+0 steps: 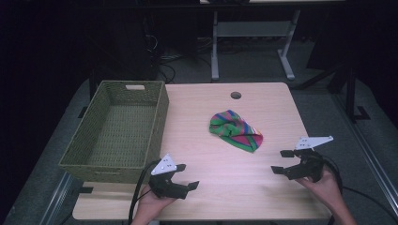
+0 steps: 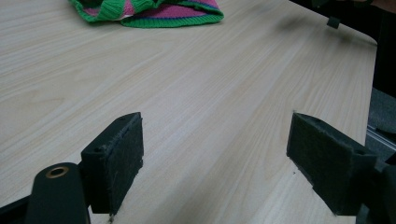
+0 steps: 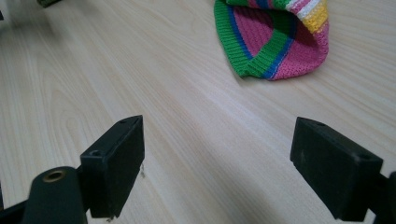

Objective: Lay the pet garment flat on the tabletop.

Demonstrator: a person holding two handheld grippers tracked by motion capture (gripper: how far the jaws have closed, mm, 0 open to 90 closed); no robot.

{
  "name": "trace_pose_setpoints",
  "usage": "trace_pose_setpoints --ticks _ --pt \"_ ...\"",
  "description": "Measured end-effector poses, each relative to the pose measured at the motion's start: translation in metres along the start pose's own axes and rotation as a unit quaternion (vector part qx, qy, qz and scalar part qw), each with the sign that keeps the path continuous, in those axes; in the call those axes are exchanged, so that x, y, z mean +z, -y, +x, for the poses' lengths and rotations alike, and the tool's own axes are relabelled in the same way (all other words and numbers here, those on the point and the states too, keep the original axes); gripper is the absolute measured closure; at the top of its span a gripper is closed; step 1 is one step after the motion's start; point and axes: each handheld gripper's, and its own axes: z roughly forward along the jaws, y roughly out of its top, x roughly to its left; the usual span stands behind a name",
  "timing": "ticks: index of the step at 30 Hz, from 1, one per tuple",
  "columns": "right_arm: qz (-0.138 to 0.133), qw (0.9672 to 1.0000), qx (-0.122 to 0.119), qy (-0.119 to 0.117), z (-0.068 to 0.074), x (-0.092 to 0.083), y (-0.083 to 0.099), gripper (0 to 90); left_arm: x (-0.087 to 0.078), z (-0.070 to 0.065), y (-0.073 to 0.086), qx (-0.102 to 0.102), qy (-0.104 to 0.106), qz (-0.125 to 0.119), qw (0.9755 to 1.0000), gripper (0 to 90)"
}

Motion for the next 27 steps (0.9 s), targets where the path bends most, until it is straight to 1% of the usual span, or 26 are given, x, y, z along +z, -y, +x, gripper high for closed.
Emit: trace_pose_setpoints --ticks 1,4,5,8,10,11,12,14,15,17,18,20,21,23,25,27 --pt "0.000 1.0000 -0.005 0.001 -0.001 0.000 -0.002 17.3 0.000 0.000 0.000 0.000 -0.001 -0.001 1.0000 18.4" --pt "0.000 1.0000 -0.004 0.000 -0.001 0.000 -0.006 17.3 0.000 -0.001 0.000 0.001 -0.001 -0.002 1.0000 18.4" --pt "0.007 1.0000 -0.005 0.001 -0.002 0.000 -0.011 17.3 0.000 -0.001 0.000 0.003 -0.001 -0.001 1.0000 18.4" --pt "0.007 0.9999 -0.009 0.000 -0.004 0.000 -0.017 17.3 0.001 0.000 0.000 0.000 0.000 0.000 1.0000 18.4" --pt "0.007 0.9999 -0.010 -0.002 -0.004 0.000 -0.020 17.3 0.001 0.000 0.000 0.002 0.000 0.002 1.0000 18.4" --pt "0.011 0.9999 -0.013 0.001 -0.006 0.001 -0.026 17.3 0.000 0.000 0.000 0.003 0.000 0.001 1.0000 18.5" --pt "0.011 0.9998 -0.015 0.001 -0.007 0.002 -0.028 17.3 0.000 0.000 0.000 0.003 0.001 0.001 1.0000 18.4" --pt "0.012 0.9999 -0.010 -0.003 -0.009 0.003 -0.034 17.3 0.000 0.000 0.000 0.004 0.001 0.001 1.0000 18.4" --pt "0.015 0.9998 -0.012 -0.003 -0.011 0.005 -0.038 17.3 0.000 0.000 0.000 0.004 0.001 0.000 1.0000 18.5" --pt "0.017 0.9998 -0.013 -0.003 -0.011 0.006 -0.041 17.4 -0.001 0.001 0.000 0.007 0.000 0.002 1.0000 18.5" --pt "0.021 0.9996 -0.015 -0.005 -0.013 0.009 -0.049 17.3 -0.001 0.001 0.000 0.004 0.001 -0.001 1.0000 18.5" --pt "0.023 0.9996 -0.017 -0.006 -0.014 0.010 -0.051 17.3 -0.001 0.001 -0.001 0.003 0.002 -0.002 1.0000 18.5" --pt "0.026 0.9994 -0.021 -0.009 -0.015 0.013 -0.059 17.4 -0.001 0.001 -0.001 0.003 0.002 -0.001 1.0000 18.5" --pt "0.028 0.9993 -0.022 -0.008 -0.015 0.014 -0.062 17.3 -0.001 0.001 -0.001 0.003 0.003 -0.001 1.0000 18.5" --pt "0.032 0.9991 -0.024 -0.013 -0.018 0.017 -0.073 17.4 -0.001 0.001 -0.001 0.005 0.004 -0.001 1.0000 18.5" --pt "0.035 0.9990 -0.026 -0.013 -0.019 0.019 -0.079 17.3 0.000 0.001 -0.001 0.005 0.004 -0.001 1.0000 18.5"
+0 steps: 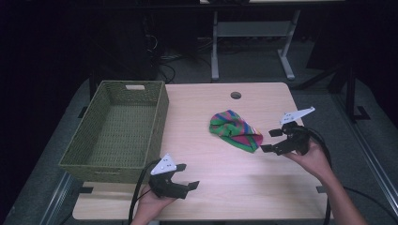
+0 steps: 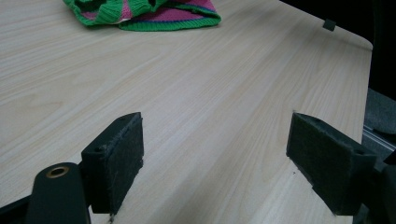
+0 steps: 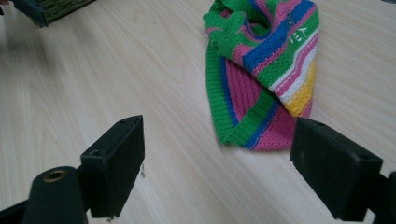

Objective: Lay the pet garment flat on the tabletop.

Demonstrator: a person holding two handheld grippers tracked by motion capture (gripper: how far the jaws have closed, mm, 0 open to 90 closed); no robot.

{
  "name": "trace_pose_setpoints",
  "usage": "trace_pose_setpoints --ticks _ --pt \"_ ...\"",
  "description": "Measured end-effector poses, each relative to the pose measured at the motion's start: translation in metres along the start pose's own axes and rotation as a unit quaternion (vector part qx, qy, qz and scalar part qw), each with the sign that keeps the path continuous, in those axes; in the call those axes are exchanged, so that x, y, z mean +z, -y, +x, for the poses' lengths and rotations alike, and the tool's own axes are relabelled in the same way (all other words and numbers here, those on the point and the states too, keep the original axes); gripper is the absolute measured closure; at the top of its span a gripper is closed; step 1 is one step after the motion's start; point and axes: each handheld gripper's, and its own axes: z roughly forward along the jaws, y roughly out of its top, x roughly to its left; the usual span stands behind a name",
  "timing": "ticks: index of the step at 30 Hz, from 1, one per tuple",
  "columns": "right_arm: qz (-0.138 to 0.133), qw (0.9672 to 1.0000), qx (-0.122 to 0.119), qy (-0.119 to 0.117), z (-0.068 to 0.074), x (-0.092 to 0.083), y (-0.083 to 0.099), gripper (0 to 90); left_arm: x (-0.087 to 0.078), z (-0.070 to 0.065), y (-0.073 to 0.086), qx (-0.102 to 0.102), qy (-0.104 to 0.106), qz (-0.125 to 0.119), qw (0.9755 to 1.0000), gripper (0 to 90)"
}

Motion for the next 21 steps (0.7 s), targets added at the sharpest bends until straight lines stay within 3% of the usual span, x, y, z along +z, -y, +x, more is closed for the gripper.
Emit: trace_pose_setpoints --ticks 8,10,21 --pt "0.008 0.9999 -0.005 -0.005 -0.005 0.007 -0.022 17.5 0.000 0.000 -0.001 -0.002 0.002 -0.002 1.0000 18.6" --pt "0.007 0.9999 -0.006 -0.012 -0.008 0.010 -0.027 21.0 0.000 0.000 0.000 -0.003 0.002 -0.003 1.0000 18.5" --pt "0.019 0.9996 -0.004 -0.019 -0.020 0.034 -0.055 21.7 -0.001 0.002 0.000 -0.008 0.005 -0.008 0.9999 18.5"
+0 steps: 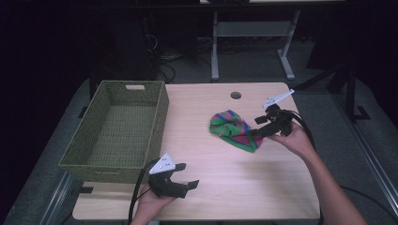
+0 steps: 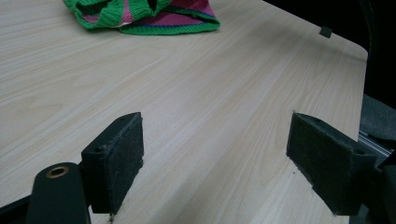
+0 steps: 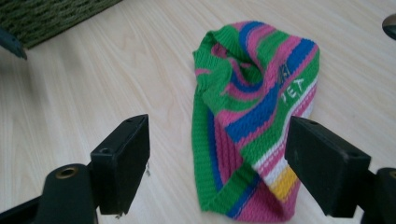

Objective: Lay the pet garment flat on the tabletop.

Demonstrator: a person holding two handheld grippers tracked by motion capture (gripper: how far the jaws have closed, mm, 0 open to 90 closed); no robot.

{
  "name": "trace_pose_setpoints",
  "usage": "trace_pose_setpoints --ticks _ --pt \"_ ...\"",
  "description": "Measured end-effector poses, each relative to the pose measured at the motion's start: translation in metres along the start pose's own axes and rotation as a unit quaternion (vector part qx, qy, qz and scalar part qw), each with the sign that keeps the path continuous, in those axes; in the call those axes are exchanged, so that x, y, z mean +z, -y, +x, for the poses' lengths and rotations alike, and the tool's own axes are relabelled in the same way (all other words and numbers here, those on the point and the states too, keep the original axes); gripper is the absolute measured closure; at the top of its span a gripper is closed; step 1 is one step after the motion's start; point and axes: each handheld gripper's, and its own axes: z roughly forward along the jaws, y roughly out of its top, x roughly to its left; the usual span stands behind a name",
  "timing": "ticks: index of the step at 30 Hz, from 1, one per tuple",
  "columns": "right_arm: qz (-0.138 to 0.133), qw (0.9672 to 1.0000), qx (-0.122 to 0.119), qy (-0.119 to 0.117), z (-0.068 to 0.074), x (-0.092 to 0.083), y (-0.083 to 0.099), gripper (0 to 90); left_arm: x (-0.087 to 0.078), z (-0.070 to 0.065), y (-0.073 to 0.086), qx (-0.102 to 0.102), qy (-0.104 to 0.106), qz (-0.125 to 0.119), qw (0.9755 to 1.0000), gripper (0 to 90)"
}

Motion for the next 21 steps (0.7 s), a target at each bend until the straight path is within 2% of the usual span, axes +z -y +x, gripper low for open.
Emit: trace_pose_setpoints --ticks 4,7,13,17,21 --pt "-0.001 1.0000 -0.002 -0.004 -0.004 0.007 -0.012 21.7 0.000 0.001 0.000 -0.003 0.002 -0.002 1.0000 18.5" --pt "0.002 1.0000 0.002 -0.007 -0.006 0.012 -0.016 21.7 -0.001 0.001 -0.001 -0.009 0.010 -0.007 0.9999 18.5" --pt "0.003 1.0000 0.003 -0.006 -0.011 0.021 -0.021 21.7 -0.002 0.002 -0.001 -0.007 0.009 -0.009 0.9999 18.5" --pt "0.013 0.9998 0.008 -0.012 -0.017 0.031 -0.025 20.7 -0.002 0.003 -0.001 -0.012 0.011 -0.010 0.9998 18.5" --pt "0.022 0.9997 0.013 -0.005 -0.020 0.036 -0.028 20.5 -0.001 0.002 -0.001 -0.011 0.013 -0.011 0.9998 18.5"
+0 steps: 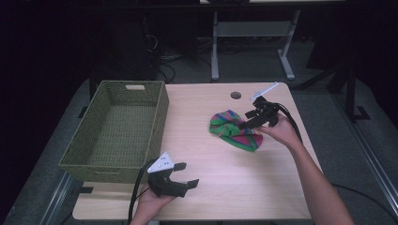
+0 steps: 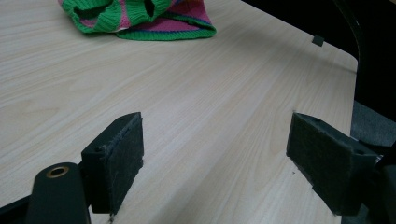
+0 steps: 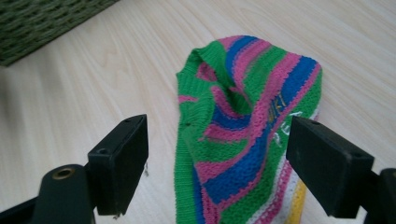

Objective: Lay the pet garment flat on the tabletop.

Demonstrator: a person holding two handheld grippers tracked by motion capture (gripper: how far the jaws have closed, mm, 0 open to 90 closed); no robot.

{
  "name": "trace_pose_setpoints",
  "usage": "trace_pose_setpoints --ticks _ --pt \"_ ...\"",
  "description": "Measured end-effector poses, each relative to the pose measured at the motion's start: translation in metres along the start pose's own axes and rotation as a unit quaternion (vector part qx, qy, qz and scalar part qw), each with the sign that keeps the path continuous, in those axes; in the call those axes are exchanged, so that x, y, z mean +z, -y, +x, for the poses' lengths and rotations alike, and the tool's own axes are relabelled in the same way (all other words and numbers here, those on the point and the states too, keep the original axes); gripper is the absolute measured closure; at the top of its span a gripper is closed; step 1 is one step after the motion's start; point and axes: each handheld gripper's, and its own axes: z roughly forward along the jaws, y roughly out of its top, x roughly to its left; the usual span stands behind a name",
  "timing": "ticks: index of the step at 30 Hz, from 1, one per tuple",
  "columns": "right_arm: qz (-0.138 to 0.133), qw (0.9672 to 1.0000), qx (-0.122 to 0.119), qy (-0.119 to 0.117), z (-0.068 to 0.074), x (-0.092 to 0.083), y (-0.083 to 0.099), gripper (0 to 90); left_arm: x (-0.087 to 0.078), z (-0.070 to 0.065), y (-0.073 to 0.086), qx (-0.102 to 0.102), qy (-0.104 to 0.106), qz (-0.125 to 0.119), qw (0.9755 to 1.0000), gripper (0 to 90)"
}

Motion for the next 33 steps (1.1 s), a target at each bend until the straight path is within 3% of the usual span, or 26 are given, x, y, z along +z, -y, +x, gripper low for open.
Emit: trace_pose_setpoints --ticks 8,9,14,21,33 --pt "0.002 0.9999 0.010 0.012 -0.005 0.011 -0.004 21.9 -0.001 0.002 0.000 -0.005 0.000 -0.002 1.0000 18.5" --pt "0.015 0.9997 0.010 0.014 -0.007 0.018 -0.003 22.0 -0.002 0.002 0.000 -0.006 0.000 -0.004 1.0000 18.5" --pt "0.027 0.9994 0.017 0.011 -0.010 0.029 -0.002 21.9 -0.001 0.002 0.000 -0.007 -0.001 -0.004 1.0000 18.6" --pt "0.039 0.9987 0.017 0.028 -0.010 0.036 -0.003 23.9 -0.001 0.001 0.000 -0.006 0.000 -0.004 1.0000 18.6" --pt "0.047 0.9982 0.021 0.030 -0.010 0.044 0.001 28.6 -0.004 0.002 0.000 -0.011 0.002 -0.014 0.9998 18.5"
